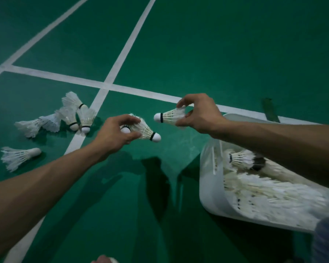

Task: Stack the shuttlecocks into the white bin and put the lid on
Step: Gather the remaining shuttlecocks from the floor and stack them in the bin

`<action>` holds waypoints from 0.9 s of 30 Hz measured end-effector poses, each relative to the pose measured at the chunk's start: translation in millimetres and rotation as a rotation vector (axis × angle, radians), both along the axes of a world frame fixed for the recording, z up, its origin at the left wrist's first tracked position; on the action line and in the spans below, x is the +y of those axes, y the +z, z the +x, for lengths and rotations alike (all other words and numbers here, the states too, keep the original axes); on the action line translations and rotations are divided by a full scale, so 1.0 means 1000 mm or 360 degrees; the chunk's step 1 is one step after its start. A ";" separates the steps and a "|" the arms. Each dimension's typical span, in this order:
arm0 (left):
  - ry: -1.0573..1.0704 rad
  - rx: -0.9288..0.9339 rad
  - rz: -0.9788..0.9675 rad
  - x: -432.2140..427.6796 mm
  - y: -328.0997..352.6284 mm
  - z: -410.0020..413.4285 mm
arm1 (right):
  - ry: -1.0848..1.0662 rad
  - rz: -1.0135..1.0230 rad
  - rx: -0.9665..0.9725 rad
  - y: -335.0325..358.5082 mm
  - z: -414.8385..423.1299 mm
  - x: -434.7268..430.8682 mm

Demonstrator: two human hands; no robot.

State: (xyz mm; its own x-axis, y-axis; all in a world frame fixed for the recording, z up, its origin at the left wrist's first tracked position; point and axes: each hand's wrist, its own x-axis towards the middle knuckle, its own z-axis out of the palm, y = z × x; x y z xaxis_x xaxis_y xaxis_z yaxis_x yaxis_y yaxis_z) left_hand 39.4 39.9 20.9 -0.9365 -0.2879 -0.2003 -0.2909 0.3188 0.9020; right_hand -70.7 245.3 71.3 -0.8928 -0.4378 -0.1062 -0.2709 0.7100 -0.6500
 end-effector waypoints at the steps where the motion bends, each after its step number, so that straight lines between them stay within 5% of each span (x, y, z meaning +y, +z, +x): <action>1: 0.0018 0.0036 0.0043 0.008 0.010 -0.004 | -0.0040 -0.0039 0.0008 0.010 -0.001 0.011; 12: -0.0048 0.0379 0.0315 0.115 0.087 -0.045 | -0.0262 -0.0156 0.0123 0.096 0.024 0.157; 23: -0.0100 0.0387 0.0359 0.156 0.069 -0.090 | -0.0132 0.0280 0.0007 0.015 -0.006 0.195; 27: -0.0110 0.0334 0.0380 0.156 0.058 -0.097 | -0.0191 0.0214 0.0013 -0.006 -0.017 0.180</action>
State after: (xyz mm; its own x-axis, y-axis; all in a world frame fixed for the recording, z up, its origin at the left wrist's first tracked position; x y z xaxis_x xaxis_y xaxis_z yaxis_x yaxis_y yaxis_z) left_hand -57.9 196.1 78.8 -0.9802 -0.1904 -0.0553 -0.0760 0.1034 0.9917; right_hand -87.9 425.6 65.0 -0.9388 -0.3102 -0.1495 -0.1836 0.8181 -0.5450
